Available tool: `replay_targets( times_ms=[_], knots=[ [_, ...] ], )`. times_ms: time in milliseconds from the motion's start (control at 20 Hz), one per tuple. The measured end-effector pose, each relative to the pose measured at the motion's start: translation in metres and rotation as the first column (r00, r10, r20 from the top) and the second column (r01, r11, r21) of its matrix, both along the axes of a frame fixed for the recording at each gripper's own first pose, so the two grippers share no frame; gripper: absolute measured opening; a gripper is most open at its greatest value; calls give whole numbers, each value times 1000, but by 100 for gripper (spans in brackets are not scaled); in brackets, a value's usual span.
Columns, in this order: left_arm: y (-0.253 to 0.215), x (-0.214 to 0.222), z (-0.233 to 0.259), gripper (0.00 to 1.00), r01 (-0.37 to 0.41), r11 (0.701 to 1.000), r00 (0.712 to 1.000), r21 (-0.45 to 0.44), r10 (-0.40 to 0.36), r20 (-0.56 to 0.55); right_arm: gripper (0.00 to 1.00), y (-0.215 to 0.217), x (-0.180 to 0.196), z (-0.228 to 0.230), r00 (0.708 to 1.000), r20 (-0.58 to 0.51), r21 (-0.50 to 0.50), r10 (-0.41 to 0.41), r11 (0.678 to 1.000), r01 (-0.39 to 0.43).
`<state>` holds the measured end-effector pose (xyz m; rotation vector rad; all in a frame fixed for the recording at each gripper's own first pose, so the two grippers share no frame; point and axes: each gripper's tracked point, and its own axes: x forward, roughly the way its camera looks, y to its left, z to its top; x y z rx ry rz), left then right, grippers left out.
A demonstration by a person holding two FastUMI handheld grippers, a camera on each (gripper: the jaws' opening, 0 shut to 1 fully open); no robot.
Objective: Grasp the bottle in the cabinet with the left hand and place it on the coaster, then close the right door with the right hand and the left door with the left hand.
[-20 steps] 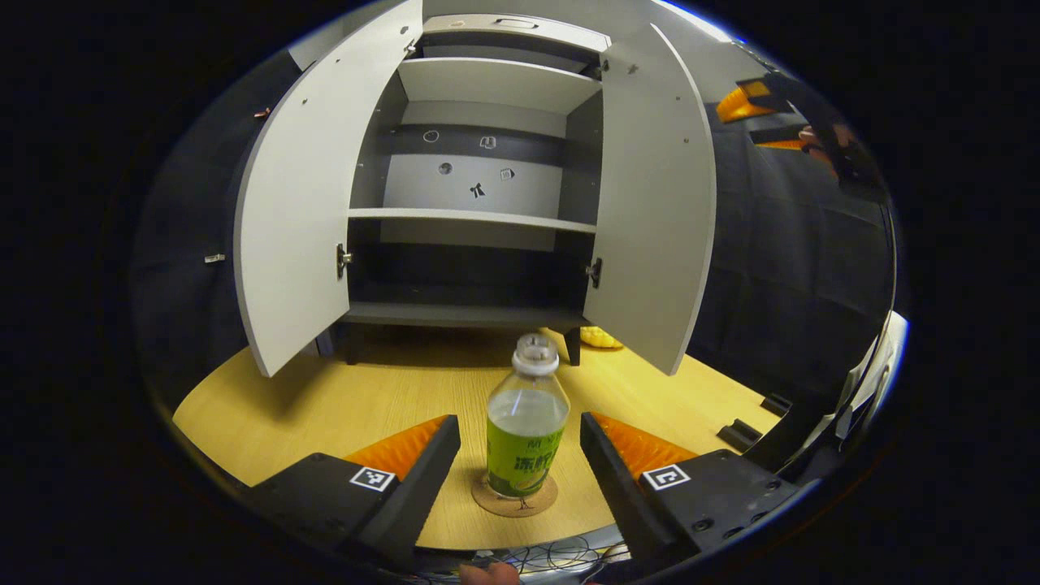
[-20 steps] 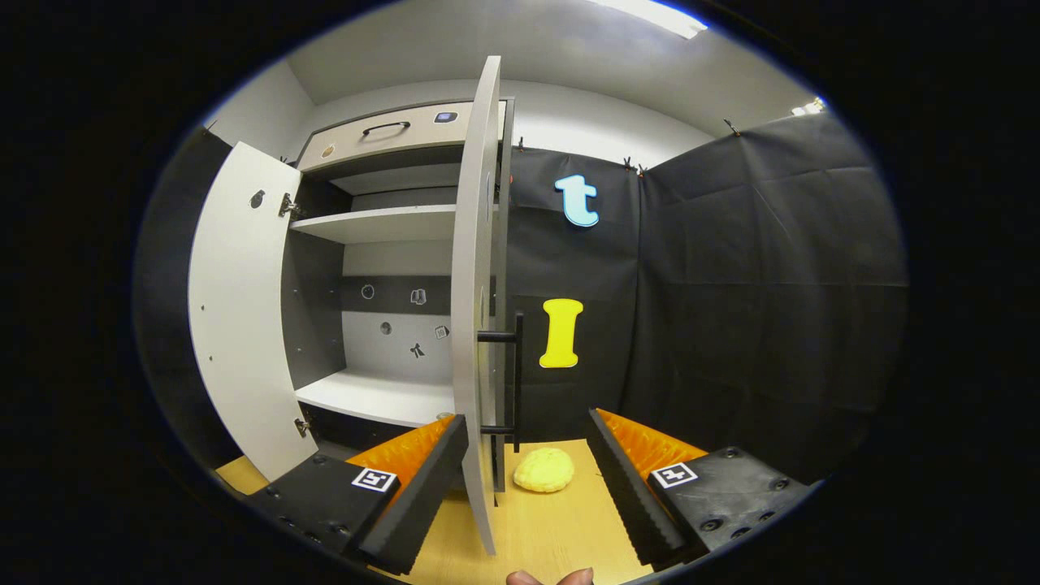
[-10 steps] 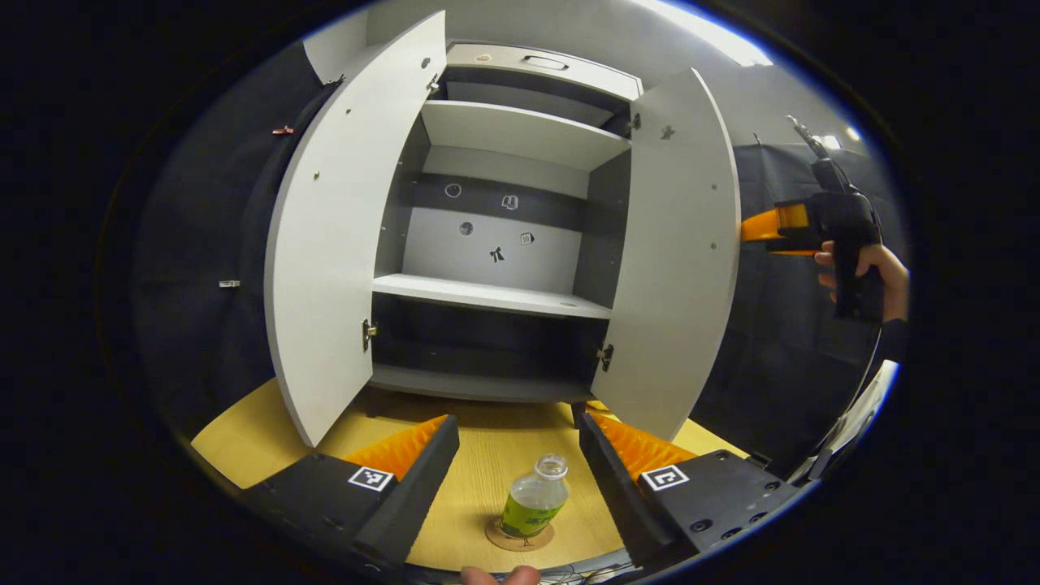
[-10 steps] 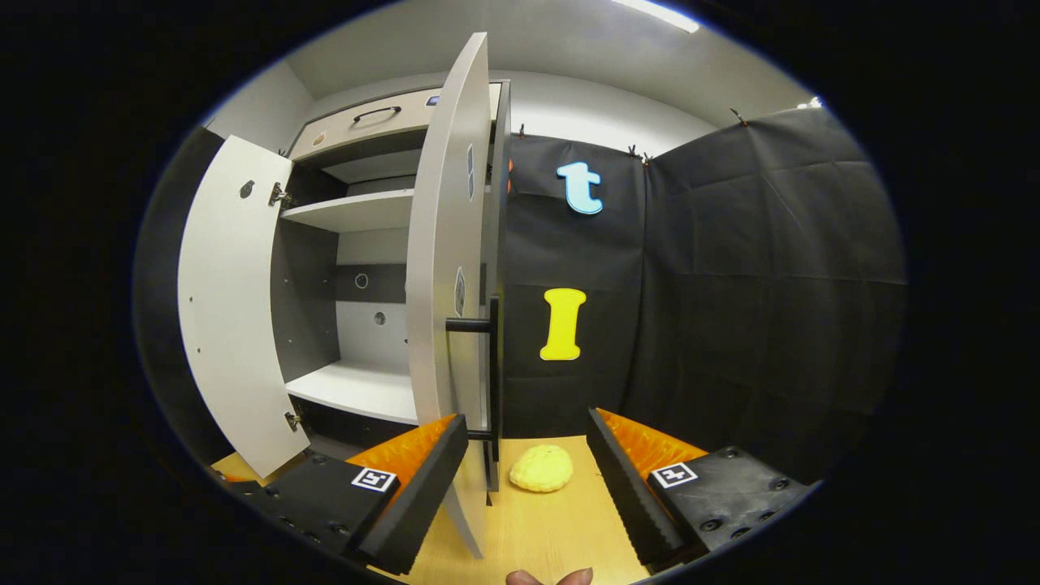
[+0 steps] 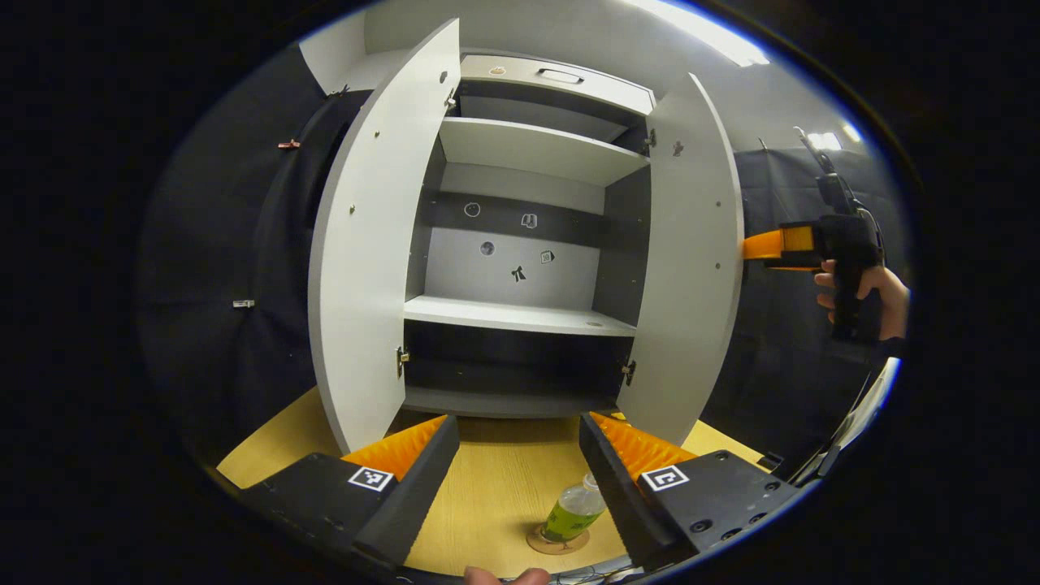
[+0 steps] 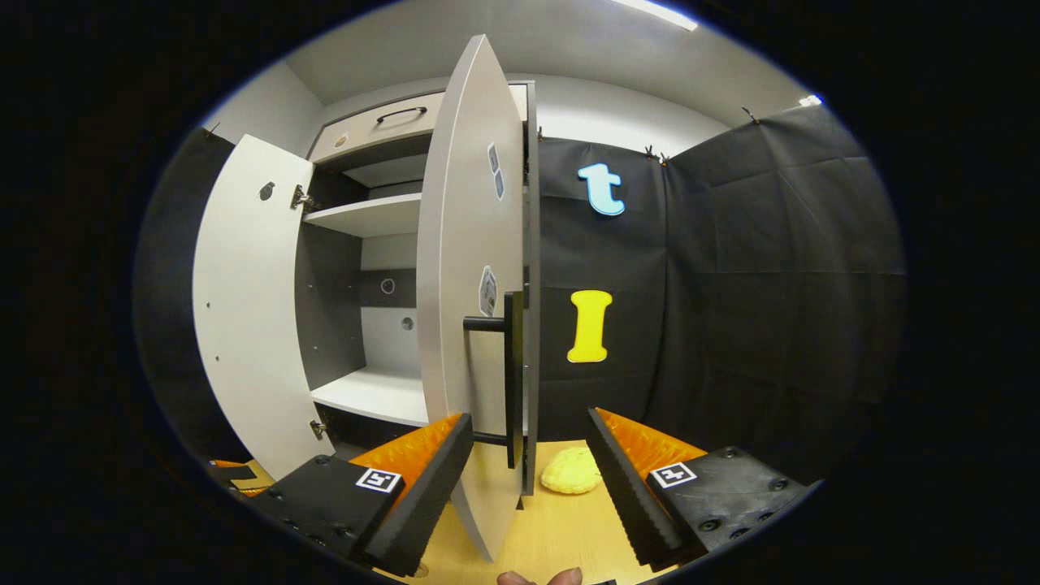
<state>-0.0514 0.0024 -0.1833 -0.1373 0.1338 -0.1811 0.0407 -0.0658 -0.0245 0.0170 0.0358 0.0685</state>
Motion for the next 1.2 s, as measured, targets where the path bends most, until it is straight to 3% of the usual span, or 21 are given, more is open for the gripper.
replay_targets(
  times_ms=[450, 900, 1200],
  knots=[
    [28, -4, 14, 95, 0, 999, 1000, 36, -1, 30, 95, 58, 29, -2, 999, -1, 19, 41, 999, -41],
    [51, -5, 13, 95, -70, 997, 997, 40, 70, 21, 96, 131, 71, -12, 984, -38, 59, 175, 983, -172],
    [63, -8, 12, 95, -111, 992, 994, 51, 110, 22, 96, 153, 98, -16, 981, -47, 93, 186, 979, -181]
  ],
)
